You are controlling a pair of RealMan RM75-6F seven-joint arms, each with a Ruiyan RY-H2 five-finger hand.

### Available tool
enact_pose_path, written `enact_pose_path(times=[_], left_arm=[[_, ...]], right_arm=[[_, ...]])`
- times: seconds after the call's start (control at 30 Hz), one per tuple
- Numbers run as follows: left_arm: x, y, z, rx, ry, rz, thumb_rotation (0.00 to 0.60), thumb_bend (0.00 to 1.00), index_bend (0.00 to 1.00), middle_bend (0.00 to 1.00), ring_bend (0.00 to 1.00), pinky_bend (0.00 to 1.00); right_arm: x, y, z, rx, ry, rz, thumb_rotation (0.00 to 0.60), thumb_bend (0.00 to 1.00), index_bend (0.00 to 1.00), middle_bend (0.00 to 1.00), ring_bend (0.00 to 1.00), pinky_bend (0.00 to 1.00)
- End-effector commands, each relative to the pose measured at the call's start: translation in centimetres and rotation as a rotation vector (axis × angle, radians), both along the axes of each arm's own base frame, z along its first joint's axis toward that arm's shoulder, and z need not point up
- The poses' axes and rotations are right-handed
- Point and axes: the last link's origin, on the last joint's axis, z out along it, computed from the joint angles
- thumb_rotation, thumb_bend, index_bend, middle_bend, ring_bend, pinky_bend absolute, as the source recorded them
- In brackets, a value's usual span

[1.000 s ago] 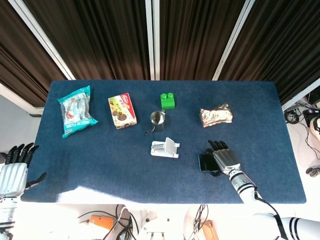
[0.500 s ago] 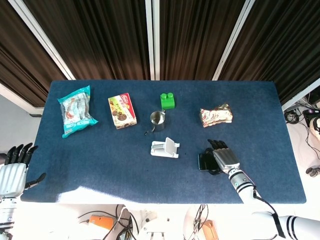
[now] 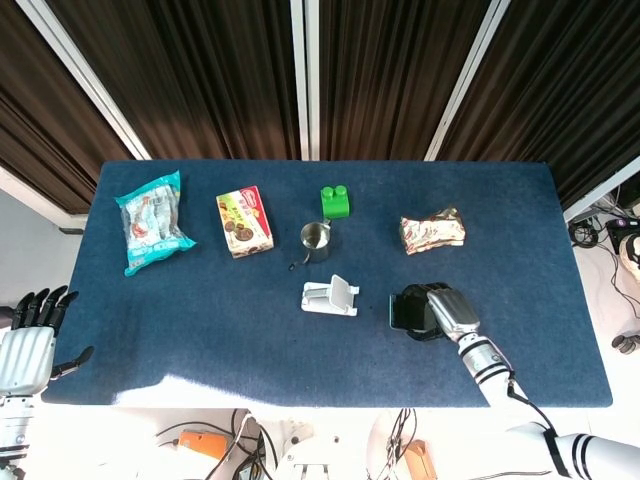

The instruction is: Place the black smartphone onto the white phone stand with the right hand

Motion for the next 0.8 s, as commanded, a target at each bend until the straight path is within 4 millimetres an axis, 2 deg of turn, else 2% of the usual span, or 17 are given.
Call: enact_pose_path(times=[0.03,0.13,0.3,0.4,0.57,0.8], left_arm=[[0.0,0.0,0.1,0.000,0.000,0.000,0.600,0.12,0.14,0.07,0.01,0.00],[0.0,0.0,0.2,0.003,0.001,0.001,0.600,0.12,0.14,0.07,0.01,0.00],[0.0,0.1,0.3,0.004,0.002,-0.002,0.600,0.12,0.14,0.07,0.01,0.00],[0.0,0.1,0.3,0.003,0.003,-0.001,0.600,0.12,0.14,0.07,0.01,0.00],[0.0,0.2,0.3,0.002,0.004,0.002,0.600,0.12,0.14,0.07,0.01,0.00],[-0.1,0.4,0.4,-0.001,0.007,0.008,0.600,0.12,0.14,0.07,0.01,0.00]], right_arm=[[0.2,-0.3,0.6,-0.032,-0.034,0.022,0.600,0.43,0.68,0.48,0.38,0.41],[1.6,-0.6,1.8,-0.060,-0.093,0.051,0.600,0.43,0.68,0.48,0.39,0.44],[5.5,-1.6,3.5,-0.098,-0.236,0.106,0.600,0.43,0.68,0.48,0.39,0.44],[7.9,-2.2,3.7,-0.091,-0.328,0.118,0.600,0.43,0.68,0.48,0.39,0.44],[10.9,-2.9,2.0,-0.045,-0.417,0.109,0.600,0.43,0.68,0.48,0.39,0.44],[13.4,-2.8,-1.6,-0.031,-0.507,0.061,0.600,0.43,0.66,0.48,0.37,0.43]])
